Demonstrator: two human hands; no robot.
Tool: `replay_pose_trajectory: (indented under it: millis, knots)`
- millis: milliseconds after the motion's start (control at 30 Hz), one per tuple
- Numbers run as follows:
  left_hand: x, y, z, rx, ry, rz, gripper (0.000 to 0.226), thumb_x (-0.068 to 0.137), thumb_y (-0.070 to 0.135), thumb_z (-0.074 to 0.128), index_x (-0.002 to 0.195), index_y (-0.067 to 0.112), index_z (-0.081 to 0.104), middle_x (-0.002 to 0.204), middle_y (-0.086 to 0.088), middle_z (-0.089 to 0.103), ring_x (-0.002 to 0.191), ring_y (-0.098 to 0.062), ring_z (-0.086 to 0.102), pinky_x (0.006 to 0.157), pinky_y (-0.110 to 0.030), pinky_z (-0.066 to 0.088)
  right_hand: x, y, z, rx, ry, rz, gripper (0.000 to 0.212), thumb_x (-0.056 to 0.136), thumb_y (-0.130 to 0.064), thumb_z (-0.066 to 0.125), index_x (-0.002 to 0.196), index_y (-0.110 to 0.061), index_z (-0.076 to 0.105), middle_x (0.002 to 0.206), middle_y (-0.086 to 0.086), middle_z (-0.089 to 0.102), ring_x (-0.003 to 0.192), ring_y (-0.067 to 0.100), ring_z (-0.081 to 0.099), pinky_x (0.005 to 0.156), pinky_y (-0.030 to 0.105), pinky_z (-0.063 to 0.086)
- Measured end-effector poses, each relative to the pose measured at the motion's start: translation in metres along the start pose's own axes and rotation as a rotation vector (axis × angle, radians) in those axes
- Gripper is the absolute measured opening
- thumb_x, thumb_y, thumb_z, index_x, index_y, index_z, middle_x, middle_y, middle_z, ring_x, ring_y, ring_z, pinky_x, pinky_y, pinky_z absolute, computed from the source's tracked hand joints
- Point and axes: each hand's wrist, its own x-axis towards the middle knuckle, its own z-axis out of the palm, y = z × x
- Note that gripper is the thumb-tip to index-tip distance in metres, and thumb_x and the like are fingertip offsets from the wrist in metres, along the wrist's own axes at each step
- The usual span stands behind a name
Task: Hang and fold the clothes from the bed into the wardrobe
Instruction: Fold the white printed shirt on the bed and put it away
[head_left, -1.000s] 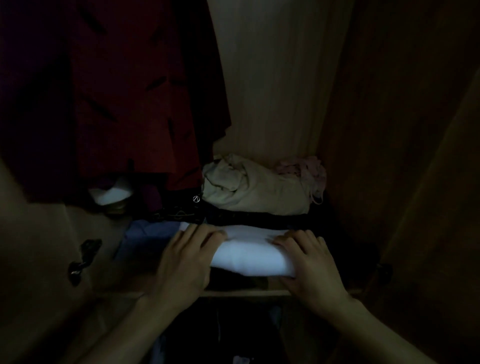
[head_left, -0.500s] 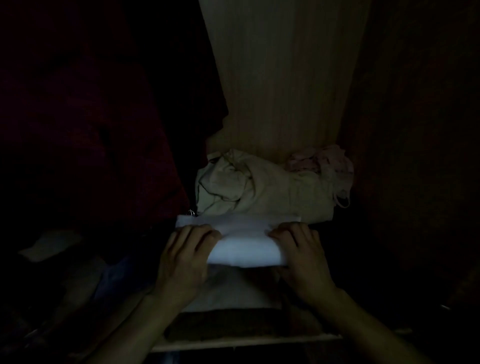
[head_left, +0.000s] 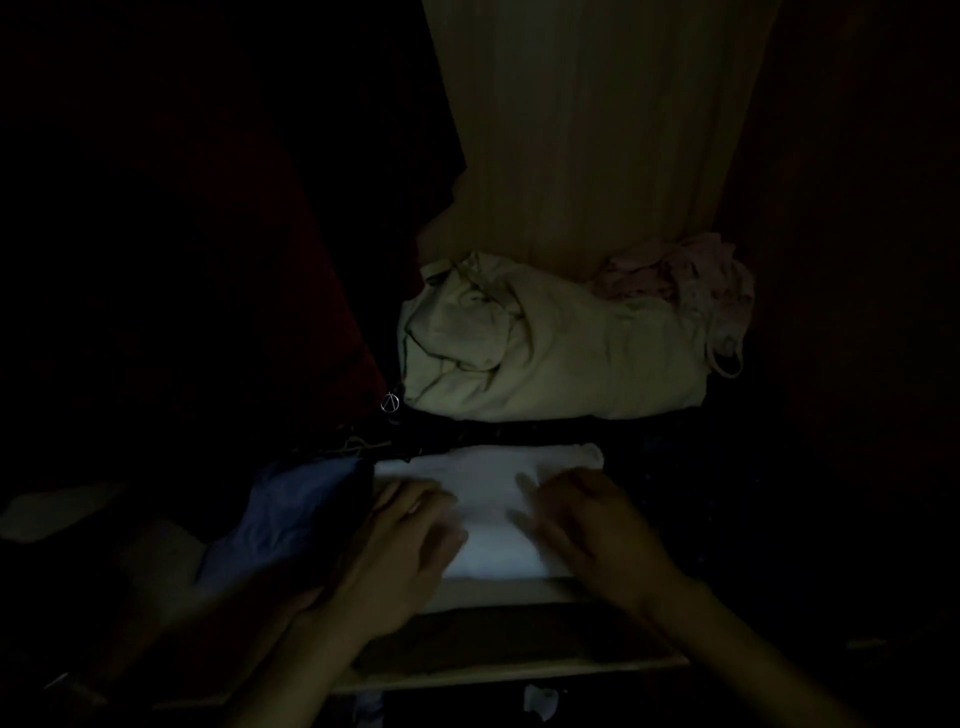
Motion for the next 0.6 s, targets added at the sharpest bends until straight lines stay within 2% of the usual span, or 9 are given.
replay_pose_trajectory:
  millis: [33, 67, 133, 200, 267, 467, 600]
  knots:
    - [0.007, 0.001, 0.001, 0.005, 0.041, -0.014, 0.052, 0.098, 0.052, 0.035, 0.135, 0.024, 0.056, 0.139, 0.004, 0.054, 0.128, -0.019, 0.049, 0.110, -0.036, 0.038, 0.013, -0.006, 0.001, -0.028, 0.127, -0.001, 0.047, 0.099, -0.051, 0.040, 0.125, -0.019, 0.062, 0.111, 0.005, 0.066, 0.104, 0.020, 0.055, 0.091, 0.038, 0.046]
    - [0.012, 0.003, 0.004, 0.024, 0.087, -0.028, 0.053, 0.097, 0.051, 0.034, 0.137, 0.023, 0.055, 0.141, 0.001, 0.053, 0.131, -0.021, 0.048, 0.111, -0.038, 0.038, 0.021, -0.014, 0.004, -0.068, 0.176, 0.025, 0.046, 0.099, -0.048, 0.039, 0.119, -0.016, 0.064, 0.106, 0.007, 0.067, 0.101, 0.023, 0.057, 0.089, 0.042, 0.048]
    - [0.019, 0.003, 0.016, 0.062, 0.071, -0.030, 0.056, 0.097, 0.050, 0.034, 0.144, 0.024, 0.048, 0.151, 0.001, 0.044, 0.139, -0.023, 0.042, 0.115, -0.041, 0.034, 0.023, -0.027, 0.026, -0.098, 0.129, 0.101, 0.056, 0.101, -0.052, 0.031, 0.124, -0.012, 0.064, 0.117, 0.011, 0.066, 0.109, 0.032, 0.060, 0.096, 0.051, 0.047]
    - [0.011, -0.005, 0.037, 0.069, 0.037, -0.028, 0.058, 0.099, 0.058, 0.022, 0.151, 0.036, 0.032, 0.158, 0.012, 0.027, 0.145, -0.013, 0.030, 0.120, -0.035, 0.023, 0.012, -0.027, 0.059, -0.067, 0.103, 0.200, 0.059, 0.099, -0.055, 0.033, 0.134, -0.015, 0.059, 0.133, 0.013, 0.059, 0.121, 0.031, 0.057, 0.104, 0.046, 0.043]
    - [-0.001, -0.015, 0.057, 0.047, 0.070, -0.047, 0.055, 0.100, 0.061, 0.015, 0.153, 0.046, 0.019, 0.159, 0.017, 0.020, 0.146, -0.006, 0.023, 0.119, -0.033, 0.019, 0.004, -0.023, 0.079, -0.073, 0.129, 0.222, 0.056, 0.099, -0.054, 0.037, 0.138, -0.019, 0.056, 0.139, 0.012, 0.055, 0.125, 0.028, 0.054, 0.105, 0.042, 0.040]
    - [0.008, -0.017, 0.062, 0.078, 0.103, -0.059, 0.058, 0.101, 0.060, 0.013, 0.153, 0.041, 0.027, 0.159, 0.012, 0.028, 0.143, -0.008, 0.030, 0.116, -0.029, 0.017, 0.011, -0.016, 0.084, -0.083, 0.131, 0.235, 0.056, 0.100, -0.054, 0.036, 0.138, -0.018, 0.054, 0.141, 0.012, 0.054, 0.126, 0.027, 0.052, 0.104, 0.043, 0.040]
    - [0.005, -0.018, 0.059, 0.099, 0.019, -0.089, 0.070, 0.091, 0.072, -0.004, 0.154, 0.046, 0.010, 0.164, 0.013, 0.013, 0.147, -0.010, 0.020, 0.119, -0.031, 0.013, 0.009, -0.023, 0.073, -0.097, 0.110, 0.207, 0.051, 0.097, -0.046, 0.049, 0.136, -0.013, 0.057, 0.136, 0.015, 0.057, 0.122, 0.029, 0.056, 0.103, 0.042, 0.044]
